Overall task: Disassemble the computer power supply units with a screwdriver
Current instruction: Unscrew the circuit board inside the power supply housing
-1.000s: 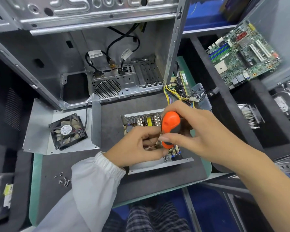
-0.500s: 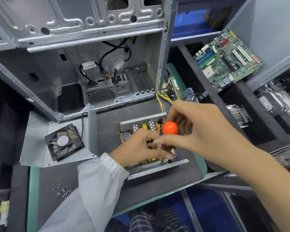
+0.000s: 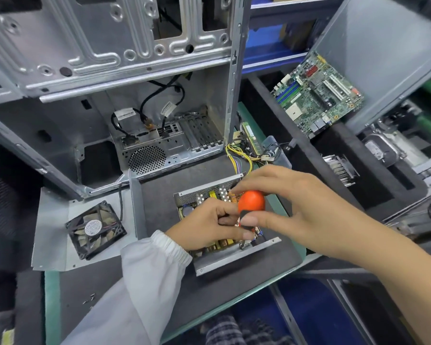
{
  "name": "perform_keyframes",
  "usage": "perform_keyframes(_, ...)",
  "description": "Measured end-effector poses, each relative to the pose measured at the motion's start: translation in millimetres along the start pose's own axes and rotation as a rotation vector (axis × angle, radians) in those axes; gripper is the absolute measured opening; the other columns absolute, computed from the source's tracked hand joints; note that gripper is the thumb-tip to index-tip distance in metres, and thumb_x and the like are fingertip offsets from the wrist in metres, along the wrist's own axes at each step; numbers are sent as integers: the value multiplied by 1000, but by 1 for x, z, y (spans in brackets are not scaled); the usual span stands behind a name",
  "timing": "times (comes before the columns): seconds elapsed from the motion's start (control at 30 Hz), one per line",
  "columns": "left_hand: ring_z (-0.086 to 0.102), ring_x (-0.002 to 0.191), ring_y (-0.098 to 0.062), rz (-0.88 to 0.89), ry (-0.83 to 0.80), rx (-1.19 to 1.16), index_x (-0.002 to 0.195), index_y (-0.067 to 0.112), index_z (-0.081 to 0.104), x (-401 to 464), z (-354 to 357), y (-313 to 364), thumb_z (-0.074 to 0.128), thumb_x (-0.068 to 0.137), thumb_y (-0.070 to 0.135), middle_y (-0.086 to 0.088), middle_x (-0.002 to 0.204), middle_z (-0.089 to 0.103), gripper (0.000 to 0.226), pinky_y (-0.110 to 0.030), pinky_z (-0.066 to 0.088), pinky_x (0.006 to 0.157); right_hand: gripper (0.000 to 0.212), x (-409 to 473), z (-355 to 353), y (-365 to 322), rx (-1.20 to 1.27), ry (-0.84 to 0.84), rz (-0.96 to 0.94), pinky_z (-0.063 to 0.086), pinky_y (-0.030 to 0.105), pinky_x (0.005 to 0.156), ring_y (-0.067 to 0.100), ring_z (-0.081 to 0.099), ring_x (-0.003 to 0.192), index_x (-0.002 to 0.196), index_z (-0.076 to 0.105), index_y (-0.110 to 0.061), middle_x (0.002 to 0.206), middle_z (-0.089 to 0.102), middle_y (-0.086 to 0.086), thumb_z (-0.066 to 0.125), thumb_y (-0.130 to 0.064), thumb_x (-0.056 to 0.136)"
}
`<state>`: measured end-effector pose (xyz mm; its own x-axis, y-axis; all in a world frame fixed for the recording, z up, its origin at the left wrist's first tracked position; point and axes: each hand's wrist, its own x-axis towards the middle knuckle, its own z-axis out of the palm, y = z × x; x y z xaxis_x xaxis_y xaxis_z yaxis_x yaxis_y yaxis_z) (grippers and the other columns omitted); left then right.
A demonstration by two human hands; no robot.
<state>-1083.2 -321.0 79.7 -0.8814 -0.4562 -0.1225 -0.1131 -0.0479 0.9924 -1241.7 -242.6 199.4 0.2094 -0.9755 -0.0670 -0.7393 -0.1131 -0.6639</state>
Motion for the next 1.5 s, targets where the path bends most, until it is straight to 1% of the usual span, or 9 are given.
perform_keyframes(0.07,34,71,-25,-2,7,-22,78,-12,60,-1,1,-2,77,80,10,-27,62,42,28,-39,28,68,46,2,5,-2,29,118,48,45,24,85,5,56,93,102,67,-24,98,59,-10,75,-50,66)
perform_keyframes(0.27,29,62,-25,65,-49,-48,69,42,65,-2,-2,8,73,83,3,-17,56,28,42,-34,27,66,25,-4,14,1,127,222,38,47,25,87,5,62,96,98,70,-23,95,68,-14,79,-24,76)
perform_keyframes(0.53,43,55,0,53,-33,5,60,32,63,0,0,3,72,80,-8,16,55,49,46,-11,32,56,31,0,16,0,92,164,-8,45,20,84,8,56,93,103,70,-25,97,58,-7,75,-38,75)
perform_keyframes(0.67,31,60,-20,21,-24,-36,63,36,65,0,-2,6,76,79,1,-9,58,34,40,-25,28,55,33,1,17,-1,230,246,31,49,23,85,8,62,90,102,66,-25,91,65,-10,80,-28,72)
perform_keyframes(0.77,27,60,-20,41,-30,-74,73,36,66,-3,-5,5,72,80,3,2,59,28,34,-30,26,60,25,-6,15,5,334,124,37,48,32,95,9,62,107,108,59,-21,104,68,-9,70,-16,85)
perform_keyframes(0.9,35,69,-26,25,-14,-64,81,2,63,-1,-2,5,74,79,-5,-13,69,40,13,-37,30,70,26,-7,15,7,242,122,-16,48,30,89,11,60,104,104,61,-22,104,63,-11,69,-37,84)
perform_keyframes(1.1,57,74,-14,23,-10,-108,79,24,66,1,3,7,74,74,-12,1,74,64,37,-25,46,74,36,-2,21,7,363,233,10,50,34,88,13,63,98,103,59,-28,95,65,-9,81,-31,74)
perform_keyframes(1.3,22,57,-26,48,-38,-37,79,34,71,5,-7,5,73,82,1,7,60,23,34,-25,25,56,18,-9,15,13,353,114,5,47,32,91,15,60,104,112,60,-18,101,64,-12,59,-16,94)
perform_keyframes(1.5,53,68,-11,28,-17,-62,76,30,72,6,-1,5,78,74,-5,6,68,61,36,-20,44,67,23,-4,20,8,290,259,-14,45,20,80,14,55,89,95,70,-19,95,54,-1,79,-28,76)
